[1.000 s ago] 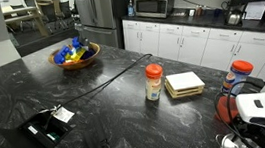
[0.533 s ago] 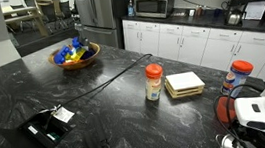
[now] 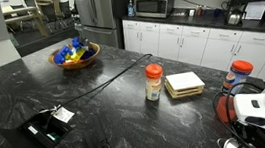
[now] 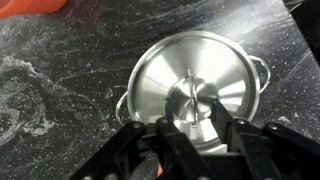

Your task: Pick up the lid off the silver pot and put it on the table.

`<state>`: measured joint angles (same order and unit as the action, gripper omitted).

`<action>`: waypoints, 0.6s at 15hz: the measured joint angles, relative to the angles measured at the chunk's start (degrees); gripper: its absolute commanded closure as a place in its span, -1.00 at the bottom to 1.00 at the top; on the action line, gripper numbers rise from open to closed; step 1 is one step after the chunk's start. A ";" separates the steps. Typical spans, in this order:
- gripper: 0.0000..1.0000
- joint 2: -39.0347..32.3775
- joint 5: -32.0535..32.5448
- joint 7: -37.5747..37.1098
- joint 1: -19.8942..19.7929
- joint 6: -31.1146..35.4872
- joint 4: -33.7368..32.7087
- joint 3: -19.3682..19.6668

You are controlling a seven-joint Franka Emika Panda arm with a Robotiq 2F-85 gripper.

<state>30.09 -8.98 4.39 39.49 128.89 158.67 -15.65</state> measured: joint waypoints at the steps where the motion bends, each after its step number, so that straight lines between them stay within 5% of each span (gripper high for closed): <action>1: 0.90 0.24 0.00 -0.01 -0.09 0.04 0.13 0.00; 9: 0.98 0.19 0.05 -1.34 -0.21 0.50 0.18 -0.55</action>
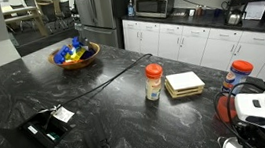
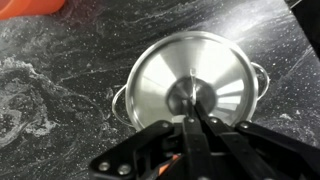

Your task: Pick up the lid off the silver pot and put it on the table.

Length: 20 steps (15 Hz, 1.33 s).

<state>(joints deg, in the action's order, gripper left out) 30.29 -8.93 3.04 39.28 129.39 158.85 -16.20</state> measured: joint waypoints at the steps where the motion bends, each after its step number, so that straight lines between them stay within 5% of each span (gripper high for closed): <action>1: 0.98 0.00 0.04 -0.20 0.00 0.01 0.00 -0.04; 14: 0.98 5.99 5.40 -3.42 -0.33 -2.16 -0.01 -1.00; 20: 0.98 3.49 10.32 -2.74 -1.57 2.01 -2.23 -2.19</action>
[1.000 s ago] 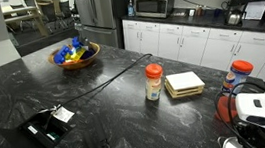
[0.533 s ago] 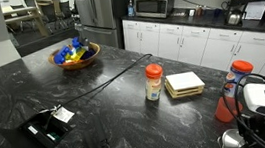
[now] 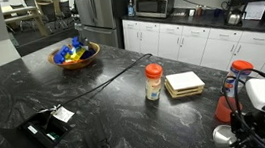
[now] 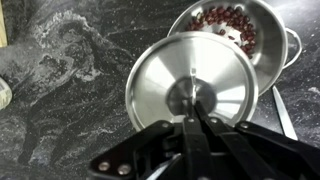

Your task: Pick up the lid off the silver pot and put it on the table.

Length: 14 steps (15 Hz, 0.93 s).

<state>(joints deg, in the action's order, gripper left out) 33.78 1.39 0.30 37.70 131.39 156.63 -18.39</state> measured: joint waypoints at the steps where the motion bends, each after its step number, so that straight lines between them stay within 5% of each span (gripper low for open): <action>1: 0.98 -1.35 1.43 0.03 -0.72 1.10 -1.16 -0.41; 8: 0.98 -12.51 11.12 0.01 -9.50 7.20 -10.58 -2.84; 14: 0.98 -20.72 14.44 -0.13 -15.34 12.98 -12.46 -2.98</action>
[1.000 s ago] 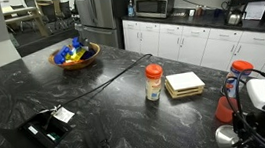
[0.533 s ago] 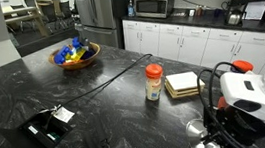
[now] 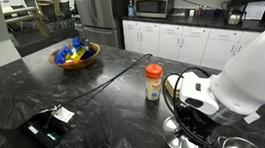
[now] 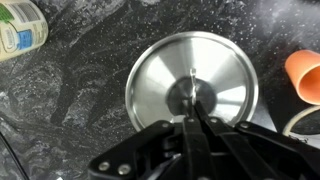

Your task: Pick up the lid off the silver pot and put it on the table.

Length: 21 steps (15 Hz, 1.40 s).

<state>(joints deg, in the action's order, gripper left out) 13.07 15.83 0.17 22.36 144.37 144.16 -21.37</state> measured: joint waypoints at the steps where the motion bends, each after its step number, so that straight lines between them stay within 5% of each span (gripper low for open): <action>1: 0.98 -1.24 0.17 0.00 -0.67 0.67 -0.10 0.05; 7: 0.98 -6.26 0.19 -0.02 -2.15 2.41 -0.44 0.40; 9: 0.71 -6.86 0.20 -0.07 -2.33 2.39 -0.50 0.46; 10: 0.36 -7.05 0.20 -0.11 -2.39 2.36 -0.53 0.51; 15: -0.20 -7.30 0.20 -0.23 -2.53 1.46 -0.88 0.65; 16: 0.18 -7.28 0.20 -0.27 -2.53 1.16 -1.05 0.65; 19: -0.20 -7.30 0.19 -0.27 -2.52 1.18 -1.01 0.65; 21: -0.20 -7.30 0.19 -0.26 -2.52 1.18 -1.01 0.65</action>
<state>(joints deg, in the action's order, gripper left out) 5.76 16.02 -0.09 19.84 145.55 143.15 -20.72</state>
